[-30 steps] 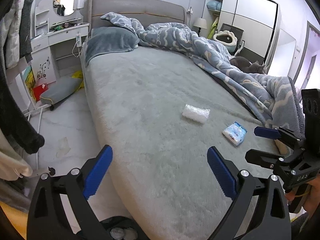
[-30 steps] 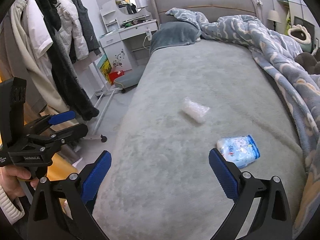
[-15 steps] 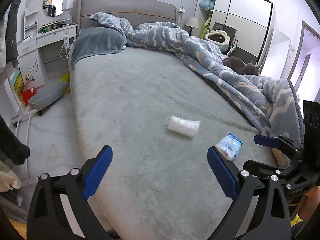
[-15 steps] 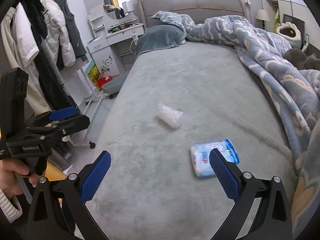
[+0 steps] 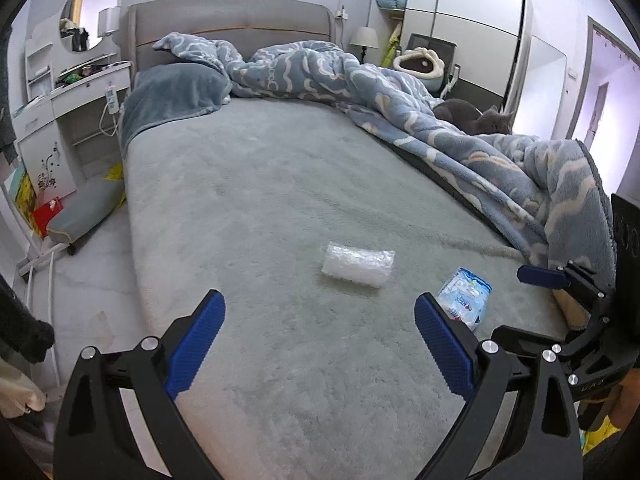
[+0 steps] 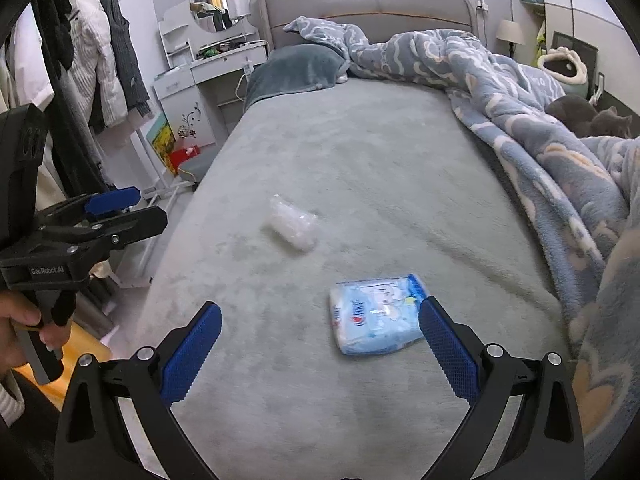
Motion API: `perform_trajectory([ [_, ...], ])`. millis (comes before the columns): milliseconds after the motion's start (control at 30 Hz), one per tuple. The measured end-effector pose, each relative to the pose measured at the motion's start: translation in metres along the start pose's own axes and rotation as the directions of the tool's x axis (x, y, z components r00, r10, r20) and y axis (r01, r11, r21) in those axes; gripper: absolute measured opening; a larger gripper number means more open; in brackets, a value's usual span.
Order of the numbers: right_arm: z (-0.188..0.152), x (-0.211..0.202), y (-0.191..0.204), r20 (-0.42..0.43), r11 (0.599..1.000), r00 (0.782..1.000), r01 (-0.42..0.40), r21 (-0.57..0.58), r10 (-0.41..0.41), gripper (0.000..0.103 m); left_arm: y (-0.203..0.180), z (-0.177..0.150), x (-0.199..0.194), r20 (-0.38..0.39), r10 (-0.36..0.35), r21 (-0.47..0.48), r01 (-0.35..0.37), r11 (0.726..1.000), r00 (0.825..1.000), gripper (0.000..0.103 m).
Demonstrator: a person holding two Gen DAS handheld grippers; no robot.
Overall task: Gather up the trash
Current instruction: 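Move both tools from the bin back over the bed toward the bubble wrap and diaper packet, then grasp the blue diaper packet with the right tool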
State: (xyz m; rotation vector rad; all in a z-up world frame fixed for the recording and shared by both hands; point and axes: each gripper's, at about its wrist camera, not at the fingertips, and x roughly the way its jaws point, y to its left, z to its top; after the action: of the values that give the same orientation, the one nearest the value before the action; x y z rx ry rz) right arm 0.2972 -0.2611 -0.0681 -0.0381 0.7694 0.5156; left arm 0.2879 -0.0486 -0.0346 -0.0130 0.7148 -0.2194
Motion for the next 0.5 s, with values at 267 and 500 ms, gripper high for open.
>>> perform_trajectory([
  [267, -0.005, -0.004, -0.022, -0.007, 0.999, 0.999, 0.037, 0.009, -0.037, 0.1, -0.004, 0.006, 0.009, 0.01, -0.022, 0.01, 0.022, 1.0, 1.0, 0.097],
  [500, -0.013, -0.004, -0.031, -0.013, 0.999, 0.999, 0.052, -0.006, -0.052, 0.1, -0.008, 0.008, 0.023, -0.004, -0.036, 0.022, 0.036, 0.999, 0.999, 0.097],
])
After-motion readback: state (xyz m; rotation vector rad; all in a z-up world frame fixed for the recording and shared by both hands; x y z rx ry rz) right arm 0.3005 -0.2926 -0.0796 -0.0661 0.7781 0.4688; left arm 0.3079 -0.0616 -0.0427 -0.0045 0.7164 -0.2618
